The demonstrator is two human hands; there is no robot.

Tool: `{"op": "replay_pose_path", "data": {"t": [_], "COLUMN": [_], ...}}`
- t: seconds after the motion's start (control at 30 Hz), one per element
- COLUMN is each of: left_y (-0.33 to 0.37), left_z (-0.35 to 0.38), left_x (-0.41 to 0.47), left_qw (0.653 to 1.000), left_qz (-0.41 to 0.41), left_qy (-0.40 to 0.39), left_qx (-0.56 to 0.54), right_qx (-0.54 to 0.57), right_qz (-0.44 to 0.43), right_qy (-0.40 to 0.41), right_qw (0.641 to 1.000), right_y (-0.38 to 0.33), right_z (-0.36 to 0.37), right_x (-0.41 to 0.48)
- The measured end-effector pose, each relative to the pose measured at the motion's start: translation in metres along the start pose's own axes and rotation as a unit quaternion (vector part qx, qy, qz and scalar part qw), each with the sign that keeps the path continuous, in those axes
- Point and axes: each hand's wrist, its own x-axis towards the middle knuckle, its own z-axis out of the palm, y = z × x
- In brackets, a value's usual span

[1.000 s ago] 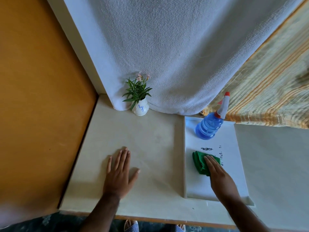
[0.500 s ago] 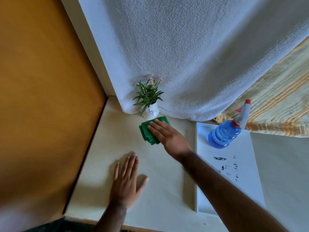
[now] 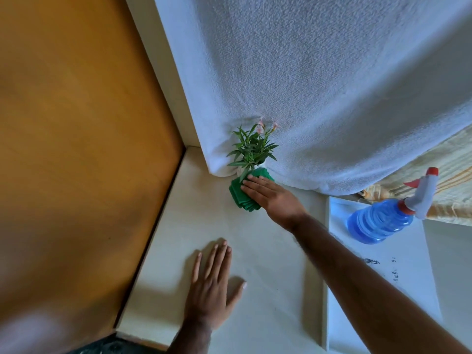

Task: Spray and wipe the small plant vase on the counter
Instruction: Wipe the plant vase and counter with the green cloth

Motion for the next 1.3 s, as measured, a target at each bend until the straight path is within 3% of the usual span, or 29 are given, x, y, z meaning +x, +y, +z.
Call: {"op": "replay_pose_path", "data": {"t": [0.17, 0.43, 0.57, 0.83, 1.07, 1.3], "left_y": [0.000, 0.000, 0.001, -0.001, -0.001, -0.001], "left_z": [0.000, 0.000, 0.000, 0.000, 0.000, 0.001], "left_x": [0.001, 0.002, 0.001, -0.001, -0.001, 0.000], "left_qw": [1.000, 1.000, 1.000, 1.000, 1.000, 1.000], "left_qz": [-0.004, -0.006, -0.005, -0.003, -0.004, -0.003], "left_qy": [-0.008, -0.007, -0.010, -0.001, -0.001, -0.002], "left_qx": [0.002, 0.001, 0.002, 0.002, 0.007, 0.005], "right_qx": [0.039, 0.024, 0.019, 0.075, 0.024, 0.098], "right_qz": [0.026, -0.020, -0.031, 0.025, -0.064, 0.013], "right_qy": [-0.056, 0.037, 0.015, -0.010, 0.033, -0.020], "right_qw": [0.997, 0.999, 0.999, 0.997, 0.997, 0.995], "right_y": [-0.001, -0.009, 0.005, 0.004, 0.000, 0.015], "right_z": [0.018, -0.001, 0.005, 0.025, -0.003, 0.023], "right_x": [-0.014, 0.006, 0.008, -0.012, 0.022, 0.000]}}
